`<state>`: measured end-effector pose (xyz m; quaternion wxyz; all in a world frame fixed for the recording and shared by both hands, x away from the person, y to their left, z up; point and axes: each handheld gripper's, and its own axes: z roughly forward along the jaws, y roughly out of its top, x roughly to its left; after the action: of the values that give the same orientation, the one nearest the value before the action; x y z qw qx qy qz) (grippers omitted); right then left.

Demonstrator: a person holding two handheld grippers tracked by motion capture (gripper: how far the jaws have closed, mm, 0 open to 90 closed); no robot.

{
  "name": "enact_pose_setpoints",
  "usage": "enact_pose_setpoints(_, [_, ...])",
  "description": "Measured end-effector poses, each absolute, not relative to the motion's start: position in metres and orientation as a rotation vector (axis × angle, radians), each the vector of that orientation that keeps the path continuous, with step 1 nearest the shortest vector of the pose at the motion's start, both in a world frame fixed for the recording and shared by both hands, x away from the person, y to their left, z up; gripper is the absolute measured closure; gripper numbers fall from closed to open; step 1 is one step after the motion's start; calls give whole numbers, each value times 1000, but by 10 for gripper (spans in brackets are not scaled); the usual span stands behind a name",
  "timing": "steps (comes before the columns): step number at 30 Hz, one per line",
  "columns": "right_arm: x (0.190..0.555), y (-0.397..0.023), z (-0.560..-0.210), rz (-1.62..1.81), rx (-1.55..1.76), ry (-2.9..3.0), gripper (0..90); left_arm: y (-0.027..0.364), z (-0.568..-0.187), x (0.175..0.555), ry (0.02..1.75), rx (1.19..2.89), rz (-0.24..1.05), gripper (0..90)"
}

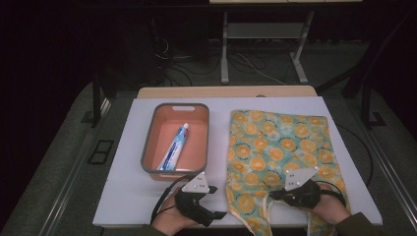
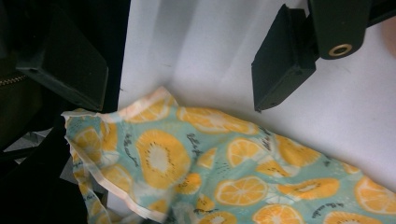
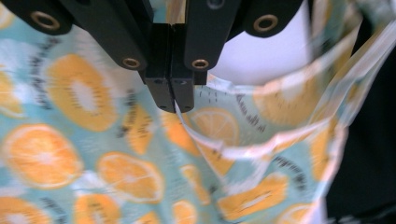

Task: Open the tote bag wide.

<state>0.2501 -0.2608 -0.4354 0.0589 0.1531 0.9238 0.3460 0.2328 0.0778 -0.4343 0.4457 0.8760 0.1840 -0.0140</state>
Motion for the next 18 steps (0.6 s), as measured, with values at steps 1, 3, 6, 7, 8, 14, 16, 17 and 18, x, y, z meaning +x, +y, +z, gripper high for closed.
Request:
enact_pose_setpoints(1, [254, -260, -435, 1051, 487, 2787, 899, 78, -434, 233, 457, 2170, -36, 171])
enact_pose_setpoints(3, [258, -259, -435, 1052, 511, 2779, 900, 78, -434, 233, 455, 2170, -36, 171])
enact_pose_setpoints(6, [275, -253, -433, 1019, 573, 2740, 900, 78, -434, 233, 456, 2174, -34, 171])
enact_pose_setpoints(7, [280, -252, -432, 1012, 594, 2721, 900, 78, -434, 233, 456, 2174, -34, 171])
enact_pose_setpoints(8, [285, -250, -431, 1008, 619, 2710, 900, 78, -434, 233, 457, 2173, -34, 171])
enact_pose_setpoints(14, [322, -240, -426, 982, 742, 2621, 900, 79, -435, 234, 464, 2170, -36, 171])
enact_pose_setpoints(16, [332, -236, -426, 994, 763, 2611, 899, 79, -435, 234, 466, 2171, -36, 171])
enact_pose_setpoints(17, [334, -236, -424, 1017, 771, 2607, 895, 80, -435, 233, 461, 2171, -35, 171])
enact_pose_setpoints(18, [334, -237, -421, 1045, 785, 2604, 886, 80, -435, 233, 461, 2169, -36, 171])
